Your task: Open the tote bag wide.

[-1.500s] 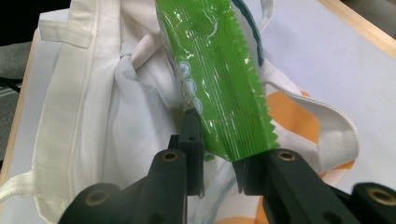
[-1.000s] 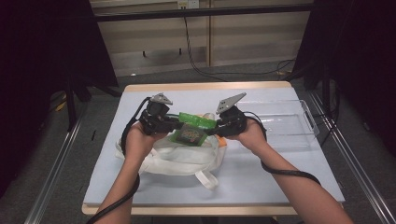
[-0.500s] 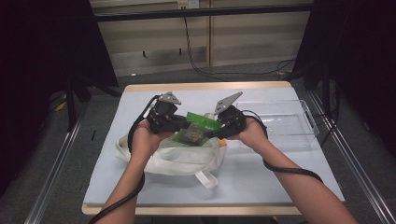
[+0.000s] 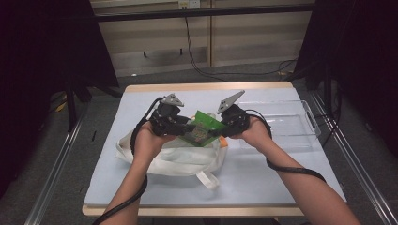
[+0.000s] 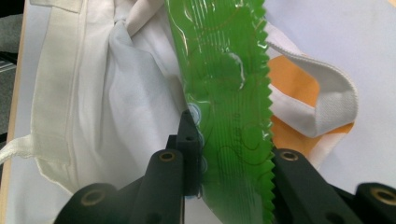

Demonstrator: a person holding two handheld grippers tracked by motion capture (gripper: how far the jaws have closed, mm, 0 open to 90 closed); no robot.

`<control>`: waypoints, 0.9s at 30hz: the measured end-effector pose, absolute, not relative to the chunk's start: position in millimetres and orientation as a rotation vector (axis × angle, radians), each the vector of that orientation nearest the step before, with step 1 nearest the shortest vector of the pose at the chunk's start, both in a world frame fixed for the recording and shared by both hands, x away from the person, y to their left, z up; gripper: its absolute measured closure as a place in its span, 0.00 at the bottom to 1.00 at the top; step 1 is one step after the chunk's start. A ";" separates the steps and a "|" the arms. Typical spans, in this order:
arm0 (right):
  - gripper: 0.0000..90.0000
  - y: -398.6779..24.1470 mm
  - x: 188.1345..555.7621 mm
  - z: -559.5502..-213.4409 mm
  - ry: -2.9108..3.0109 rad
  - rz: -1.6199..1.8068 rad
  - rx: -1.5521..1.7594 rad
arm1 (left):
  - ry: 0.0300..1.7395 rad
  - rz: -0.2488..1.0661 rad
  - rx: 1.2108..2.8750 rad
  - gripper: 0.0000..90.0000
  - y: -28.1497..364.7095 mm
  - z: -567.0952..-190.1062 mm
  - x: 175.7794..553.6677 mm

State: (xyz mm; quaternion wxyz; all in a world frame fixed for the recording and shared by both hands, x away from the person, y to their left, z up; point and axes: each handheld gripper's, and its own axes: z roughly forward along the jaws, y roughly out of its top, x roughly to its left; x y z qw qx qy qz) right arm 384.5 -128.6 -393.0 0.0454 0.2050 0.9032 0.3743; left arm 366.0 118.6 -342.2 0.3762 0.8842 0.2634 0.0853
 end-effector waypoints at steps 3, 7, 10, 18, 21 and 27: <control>0.82 -128.6 384.8 -393.1 2.763 1.139 0.628 | 0.721 0.221 2.244 0.52 125.0 -347.6 366.0; 0.82 -128.4 385.4 -391.6 2.760 1.135 0.640 | 0.765 0.218 2.256 0.42 133.4 -358.0 365.7; 0.83 -128.4 386.4 -390.1 2.757 1.142 0.645 | 0.799 0.219 2.272 0.35 135.4 -365.8 364.0; 0.83 -125.5 387.2 -382.5 2.754 1.120 0.669 | 0.866 0.196 2.255 0.21 147.8 -386.1 362.0; 0.83 -126.0 387.1 -379.5 2.746 1.123 0.682 | 0.882 0.215 2.253 0.19 151.8 -390.2 361.4; 0.83 -126.6 388.7 -371.9 2.747 1.119 0.687 | 0.931 0.221 2.217 0.15 155.5 -397.7 362.1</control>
